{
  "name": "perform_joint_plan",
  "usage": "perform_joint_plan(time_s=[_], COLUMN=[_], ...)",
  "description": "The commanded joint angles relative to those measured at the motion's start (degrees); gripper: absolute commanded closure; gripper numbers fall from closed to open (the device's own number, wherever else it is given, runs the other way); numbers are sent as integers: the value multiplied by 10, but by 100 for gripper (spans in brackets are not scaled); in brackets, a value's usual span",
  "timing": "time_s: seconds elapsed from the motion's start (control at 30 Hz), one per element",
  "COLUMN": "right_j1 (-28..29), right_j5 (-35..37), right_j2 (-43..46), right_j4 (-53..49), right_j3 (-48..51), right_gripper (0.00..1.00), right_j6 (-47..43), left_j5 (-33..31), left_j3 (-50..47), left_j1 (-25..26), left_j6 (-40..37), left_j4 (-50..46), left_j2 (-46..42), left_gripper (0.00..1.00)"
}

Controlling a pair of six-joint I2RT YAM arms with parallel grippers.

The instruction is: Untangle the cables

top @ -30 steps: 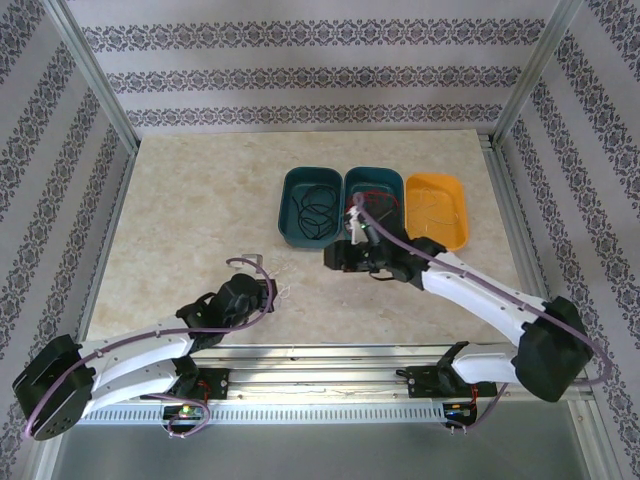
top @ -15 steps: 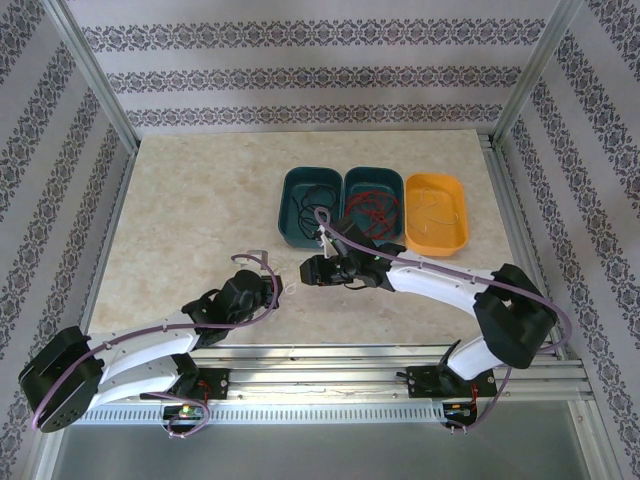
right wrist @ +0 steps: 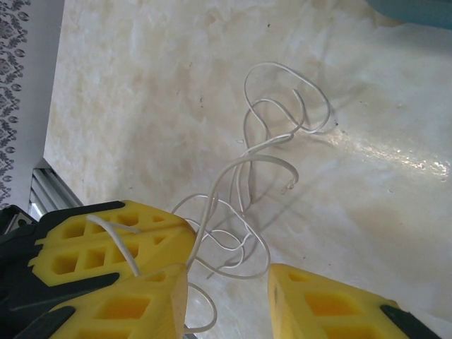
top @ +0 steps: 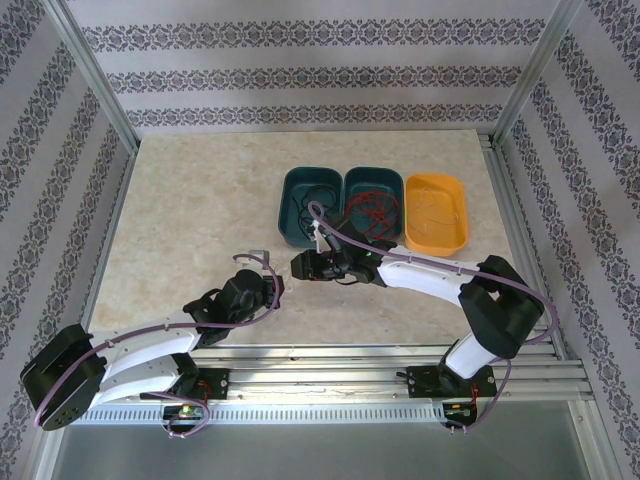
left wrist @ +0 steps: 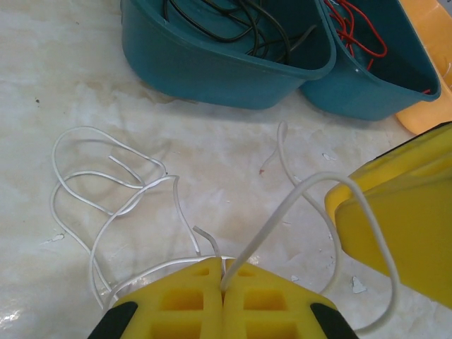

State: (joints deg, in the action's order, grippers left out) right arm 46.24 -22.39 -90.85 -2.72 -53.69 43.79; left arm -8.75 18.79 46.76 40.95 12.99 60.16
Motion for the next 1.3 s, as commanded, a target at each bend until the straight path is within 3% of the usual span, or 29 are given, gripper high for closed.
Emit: perform_joint_plan(time_s=[0.0,0.3,0.7,1.27], right_j1=[-6,-10,15,45], right_j5=[-18,-13,68,59], right_j2=[9,32,110,61], right_j4=[24,41,2,-1], right_j3=[-2,14,38,4], right_gripper=[65,62,66,66], right_j6=[16,28,-46,-71], left_j5=[5,-2,-9,10], left_j3=[8,2,-3,10], left_j1=[-4,-4,-9,-10], left_j6=[-6,0,13,4], left_j4=[30,31,15,13], left_j2=[3,-1,-30,-35], left_gripper=[100,100,100,100])
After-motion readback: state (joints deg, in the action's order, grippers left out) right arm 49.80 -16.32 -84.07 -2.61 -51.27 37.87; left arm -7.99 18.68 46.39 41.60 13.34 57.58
